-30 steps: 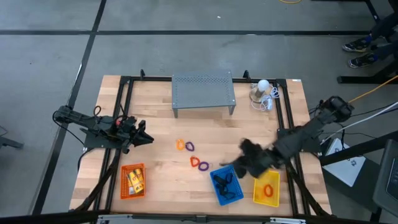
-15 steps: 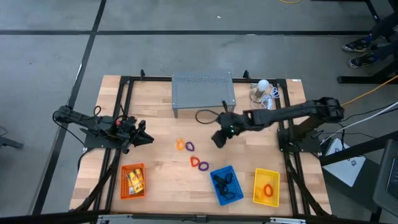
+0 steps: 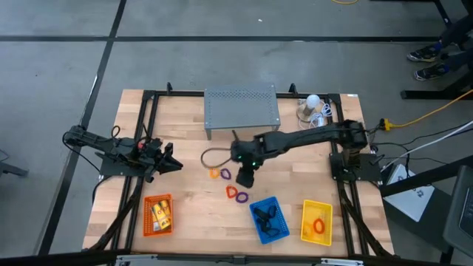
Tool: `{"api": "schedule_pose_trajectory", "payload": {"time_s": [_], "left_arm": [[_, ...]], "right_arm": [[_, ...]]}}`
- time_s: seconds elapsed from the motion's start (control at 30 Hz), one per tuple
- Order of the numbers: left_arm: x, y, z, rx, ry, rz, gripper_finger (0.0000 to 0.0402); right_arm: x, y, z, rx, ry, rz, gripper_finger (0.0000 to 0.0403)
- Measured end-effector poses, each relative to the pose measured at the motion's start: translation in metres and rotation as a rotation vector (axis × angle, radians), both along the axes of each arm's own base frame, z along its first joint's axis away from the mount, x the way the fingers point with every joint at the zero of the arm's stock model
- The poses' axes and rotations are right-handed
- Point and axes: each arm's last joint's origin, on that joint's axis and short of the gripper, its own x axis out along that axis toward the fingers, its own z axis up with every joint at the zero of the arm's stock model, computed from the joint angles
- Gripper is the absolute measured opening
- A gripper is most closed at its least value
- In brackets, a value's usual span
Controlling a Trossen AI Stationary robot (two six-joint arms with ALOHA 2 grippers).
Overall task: Pick & Place Office Desk Supplies
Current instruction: Put the violet spring keychain into the yellow bin
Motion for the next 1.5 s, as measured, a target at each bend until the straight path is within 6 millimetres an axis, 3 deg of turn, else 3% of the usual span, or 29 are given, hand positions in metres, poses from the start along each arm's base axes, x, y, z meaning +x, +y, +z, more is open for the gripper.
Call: {"api": "schedule_pose_trajectory", "payload": {"time_s": [0.2, 0.43, 0.9, 1.2, 1.5], "left_arm": [[0.0, 0.0, 0.0, 0.0, 0.0, 0.0, 0.0055], [0.0, 0.0, 0.0, 0.0, 0.0, 0.001, 0.0054], [0.0, 0.0, 0.0, 0.0, 0.0, 0.001, 0.0054], [0.0, 0.0, 0.0, 0.0, 0.0, 0.0, 0.0054], [0.0, 0.0, 0.0, -0.001, 0.0, 0.001, 0.0054]], "right_arm": [[0.007, 0.036, -0.011, -0.052, 0.043, 0.192, 0.0158], [0.003, 0.071, -0.036, -0.112, 0.085, 0.271, 0.0158], [0.01, 0.067, -0.046, -0.079, 0.079, 0.261, 0.0158], [0.018, 0.064, -0.074, -0.035, 0.132, 0.204, 0.0158], [0.021, 0.064, -0.083, -0.02, 0.144, 0.184, 0.015]]}}
